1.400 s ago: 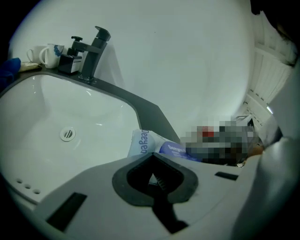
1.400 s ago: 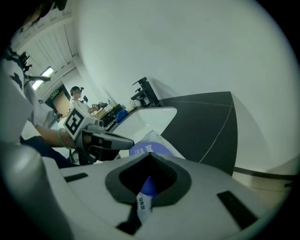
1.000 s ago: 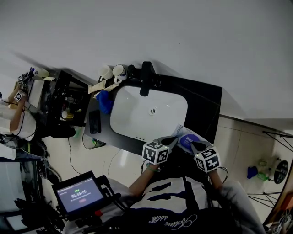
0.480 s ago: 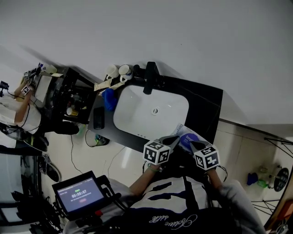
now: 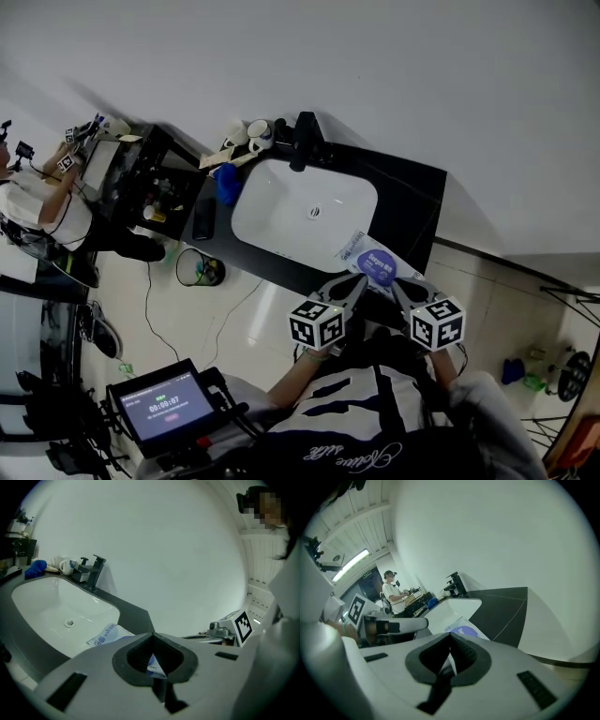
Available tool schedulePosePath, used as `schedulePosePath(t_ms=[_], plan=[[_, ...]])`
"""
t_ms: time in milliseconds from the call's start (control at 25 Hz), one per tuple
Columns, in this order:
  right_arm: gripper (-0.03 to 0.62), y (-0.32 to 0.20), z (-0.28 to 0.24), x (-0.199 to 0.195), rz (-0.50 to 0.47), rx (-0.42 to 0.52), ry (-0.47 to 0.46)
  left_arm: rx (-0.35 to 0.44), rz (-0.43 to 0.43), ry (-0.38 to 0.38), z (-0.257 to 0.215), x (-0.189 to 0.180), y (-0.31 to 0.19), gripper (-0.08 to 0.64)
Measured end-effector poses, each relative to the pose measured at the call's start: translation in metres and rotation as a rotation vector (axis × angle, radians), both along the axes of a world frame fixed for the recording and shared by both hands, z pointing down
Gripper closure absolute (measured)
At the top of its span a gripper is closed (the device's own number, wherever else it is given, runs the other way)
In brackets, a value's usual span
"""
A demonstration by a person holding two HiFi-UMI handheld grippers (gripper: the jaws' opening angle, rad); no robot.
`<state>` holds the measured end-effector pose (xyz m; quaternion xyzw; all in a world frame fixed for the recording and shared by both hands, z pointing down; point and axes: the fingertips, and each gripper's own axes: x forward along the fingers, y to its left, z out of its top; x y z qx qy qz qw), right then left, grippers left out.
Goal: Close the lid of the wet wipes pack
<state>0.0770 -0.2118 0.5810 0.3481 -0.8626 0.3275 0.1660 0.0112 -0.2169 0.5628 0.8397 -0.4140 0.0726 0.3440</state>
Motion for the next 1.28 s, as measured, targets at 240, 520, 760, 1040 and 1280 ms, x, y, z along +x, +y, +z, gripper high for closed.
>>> schedulePosePath(t_ms=[240,520,760,1040,1280], plan=[[0.594,0.022,-0.031,0.013,0.025,0.031,-0.103,0.019,-0.042,0.032,-0.016,0.014,0.047,0.56],[0.594,0.055,-0.046,-0.006,-0.024,0.058,-0.157,0.009,-0.089,0.031,-0.017,0.002,0.086,0.56],[0.594,0.081,-0.048,-0.019,0.016,0.065,-0.174,0.009,-0.056,0.038,-0.017,-0.004,0.109,0.56],[0.594,0.117,-0.066,-0.04,0.085,0.146,-0.171,0.047,0.01,0.075,-0.032,-0.022,0.151,0.56],[0.594,0.182,-0.099,-0.074,0.145,0.242,-0.169,0.104,0.07,0.086,-0.06,-0.052,0.215,0.56]])
